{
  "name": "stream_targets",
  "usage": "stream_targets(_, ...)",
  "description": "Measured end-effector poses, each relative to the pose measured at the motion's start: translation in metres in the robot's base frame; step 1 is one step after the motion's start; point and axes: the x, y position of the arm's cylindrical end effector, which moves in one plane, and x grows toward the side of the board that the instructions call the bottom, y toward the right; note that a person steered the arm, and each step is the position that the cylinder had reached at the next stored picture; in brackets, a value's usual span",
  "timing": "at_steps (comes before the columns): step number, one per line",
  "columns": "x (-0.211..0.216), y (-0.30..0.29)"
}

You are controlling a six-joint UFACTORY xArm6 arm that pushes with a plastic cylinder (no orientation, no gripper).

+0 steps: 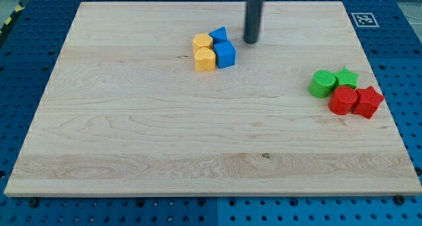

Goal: Push the green blocks to the left

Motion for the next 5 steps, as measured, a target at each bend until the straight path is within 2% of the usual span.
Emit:
stream_targets(1,-0.001,0.063)
stream_targets(2,-0.001,0.091)
stream_targets(4,0.0,0.208)
stream_targets(5,0.014,0.238)
